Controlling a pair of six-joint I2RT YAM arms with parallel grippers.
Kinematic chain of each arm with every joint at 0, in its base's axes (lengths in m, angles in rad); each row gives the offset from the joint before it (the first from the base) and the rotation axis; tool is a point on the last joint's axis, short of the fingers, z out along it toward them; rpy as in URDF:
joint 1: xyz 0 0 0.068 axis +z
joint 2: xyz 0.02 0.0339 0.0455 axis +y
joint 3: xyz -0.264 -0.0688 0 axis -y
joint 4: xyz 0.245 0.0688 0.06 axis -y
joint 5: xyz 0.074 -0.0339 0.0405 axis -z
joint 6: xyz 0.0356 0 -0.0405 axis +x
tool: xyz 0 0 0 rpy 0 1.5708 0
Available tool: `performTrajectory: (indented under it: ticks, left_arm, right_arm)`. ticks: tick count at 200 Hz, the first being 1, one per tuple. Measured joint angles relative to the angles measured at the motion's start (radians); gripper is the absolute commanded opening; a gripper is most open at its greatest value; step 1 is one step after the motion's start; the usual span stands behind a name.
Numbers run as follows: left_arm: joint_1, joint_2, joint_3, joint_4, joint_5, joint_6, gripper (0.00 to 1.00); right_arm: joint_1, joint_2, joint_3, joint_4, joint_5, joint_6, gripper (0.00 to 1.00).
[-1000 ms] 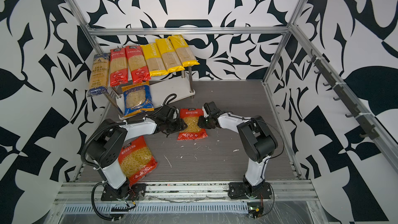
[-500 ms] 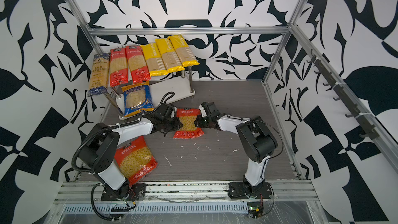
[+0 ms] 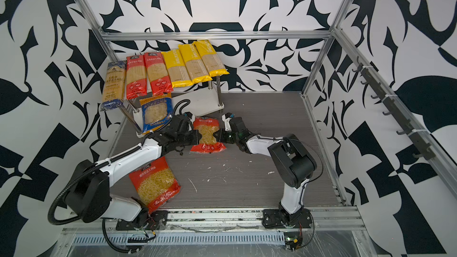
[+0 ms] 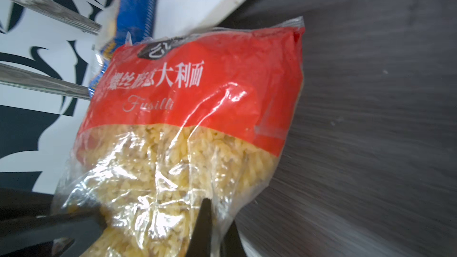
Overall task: Arrange pasta packages on shelves
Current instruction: Pick up the pasta bag from the center of the table, then place the pasta bag on the shelf.
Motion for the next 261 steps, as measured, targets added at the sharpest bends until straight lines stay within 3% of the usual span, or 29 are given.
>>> performTrajectory:
  ticks: [36,93,193,261]
  left_arm:
    - [0.043,-0.037,0.0,-0.004,-0.043,0.058,0.07]
    - [0.179,-0.029,0.001,0.037,-0.097,0.119,0.07]
    - [0.276,0.209,0.153,0.158,-0.121,0.121,0.07]
    - [0.333,0.324,0.279,0.146,-0.111,0.138,0.18]
  right_arm:
    - [0.018,0.041,0.07,0.058,0.025,0.023,0.0]
    - [0.082,0.238,0.33,0.102,0.125,-0.025,0.0]
    - [0.095,0.594,0.873,-0.084,0.267,-0.227,0.0]
    - [0.09,0.737,1.13,-0.191,0.315,-0.251,0.0]
